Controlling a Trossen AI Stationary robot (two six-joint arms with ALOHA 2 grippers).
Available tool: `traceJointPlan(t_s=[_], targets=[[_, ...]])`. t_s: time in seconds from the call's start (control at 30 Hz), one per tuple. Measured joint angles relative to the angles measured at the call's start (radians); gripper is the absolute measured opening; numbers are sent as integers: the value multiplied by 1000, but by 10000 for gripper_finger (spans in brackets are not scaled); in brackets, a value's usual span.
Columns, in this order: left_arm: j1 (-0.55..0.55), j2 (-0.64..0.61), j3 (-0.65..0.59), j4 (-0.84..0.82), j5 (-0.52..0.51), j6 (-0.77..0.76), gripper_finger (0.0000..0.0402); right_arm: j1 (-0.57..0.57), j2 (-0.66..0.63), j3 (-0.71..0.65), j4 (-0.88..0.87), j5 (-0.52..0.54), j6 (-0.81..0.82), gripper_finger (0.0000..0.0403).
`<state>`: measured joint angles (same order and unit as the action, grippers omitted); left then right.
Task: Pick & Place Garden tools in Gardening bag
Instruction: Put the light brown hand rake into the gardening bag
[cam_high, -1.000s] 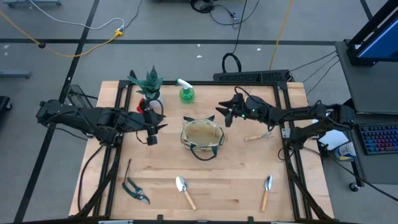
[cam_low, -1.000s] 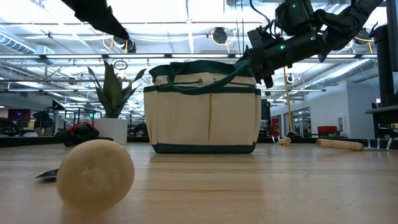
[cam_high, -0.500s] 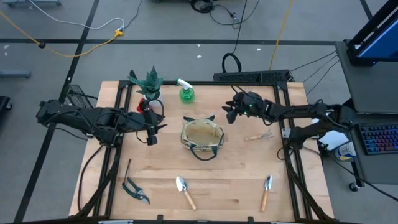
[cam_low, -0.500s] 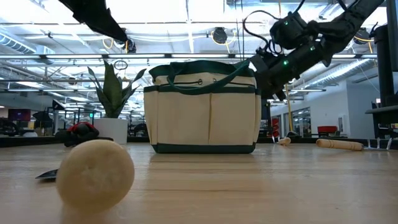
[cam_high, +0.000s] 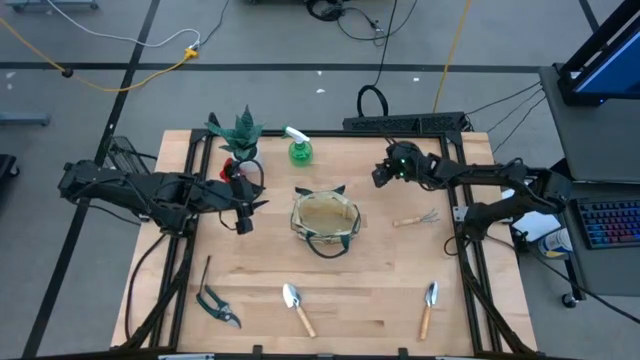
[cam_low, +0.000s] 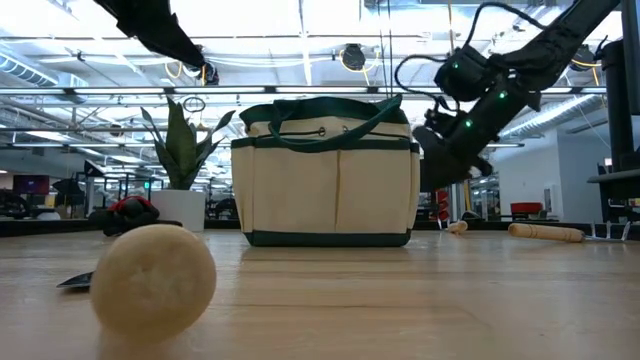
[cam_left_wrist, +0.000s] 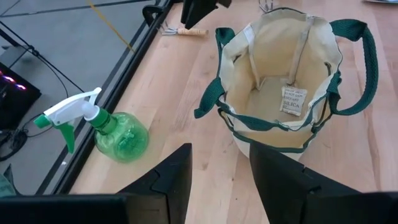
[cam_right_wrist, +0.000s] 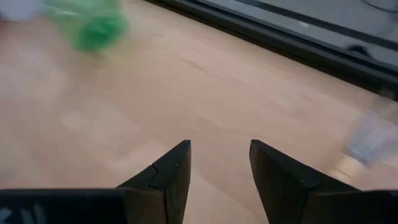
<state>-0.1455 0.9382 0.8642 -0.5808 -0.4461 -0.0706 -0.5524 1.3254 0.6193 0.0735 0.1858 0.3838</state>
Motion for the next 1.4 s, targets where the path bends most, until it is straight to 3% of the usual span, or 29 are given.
traceJointPlan(t_s=[0.37,0.6,1.0,1.4], targets=[[0,0,0,0,0,-30,168,-60,0,0,-118,30,121,155],[0,0,0,-1,0,-31,168,-65,0,0,-125,177,129,155],[0,0,0,0,0,-38,168,-64,0,-39,-127,176,217,155],[0,0,0,0,0,-38,168,-63,1,-112,28,127,253,155]])
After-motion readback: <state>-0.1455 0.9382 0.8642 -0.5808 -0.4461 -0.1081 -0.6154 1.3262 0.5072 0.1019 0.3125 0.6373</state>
